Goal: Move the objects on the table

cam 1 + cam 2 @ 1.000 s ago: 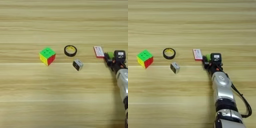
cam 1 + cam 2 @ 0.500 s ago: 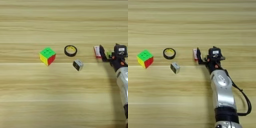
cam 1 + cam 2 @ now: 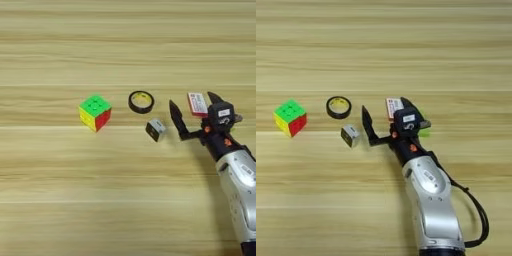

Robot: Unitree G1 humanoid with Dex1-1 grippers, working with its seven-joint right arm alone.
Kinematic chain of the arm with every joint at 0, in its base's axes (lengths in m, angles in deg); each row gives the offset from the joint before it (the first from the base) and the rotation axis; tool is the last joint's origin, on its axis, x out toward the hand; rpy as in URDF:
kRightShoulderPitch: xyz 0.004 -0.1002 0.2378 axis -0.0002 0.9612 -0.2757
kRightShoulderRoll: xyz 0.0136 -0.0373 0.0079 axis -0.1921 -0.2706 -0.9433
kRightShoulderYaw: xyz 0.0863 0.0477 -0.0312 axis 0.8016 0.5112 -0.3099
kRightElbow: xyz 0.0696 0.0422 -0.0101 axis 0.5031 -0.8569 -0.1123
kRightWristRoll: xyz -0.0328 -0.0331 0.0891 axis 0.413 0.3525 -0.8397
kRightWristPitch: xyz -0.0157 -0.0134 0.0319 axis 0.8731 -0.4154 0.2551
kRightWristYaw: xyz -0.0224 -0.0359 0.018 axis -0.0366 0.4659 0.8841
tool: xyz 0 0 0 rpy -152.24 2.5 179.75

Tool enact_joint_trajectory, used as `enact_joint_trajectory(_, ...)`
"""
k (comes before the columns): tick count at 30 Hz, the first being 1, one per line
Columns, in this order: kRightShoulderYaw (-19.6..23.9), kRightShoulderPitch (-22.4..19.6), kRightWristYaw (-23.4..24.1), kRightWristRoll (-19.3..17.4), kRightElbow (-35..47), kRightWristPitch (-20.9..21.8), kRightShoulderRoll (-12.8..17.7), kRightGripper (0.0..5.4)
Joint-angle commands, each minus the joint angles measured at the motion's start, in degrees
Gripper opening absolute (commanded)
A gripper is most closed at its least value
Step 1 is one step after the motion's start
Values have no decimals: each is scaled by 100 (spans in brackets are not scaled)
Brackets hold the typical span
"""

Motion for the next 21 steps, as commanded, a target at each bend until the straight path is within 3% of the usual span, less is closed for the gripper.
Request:
enact_joint_trajectory(1,-35,-199,-21,-50,358,39,47,539)
enact_joint_trajectory(21,-555,-297,-223,198,-181,96,-58,539)
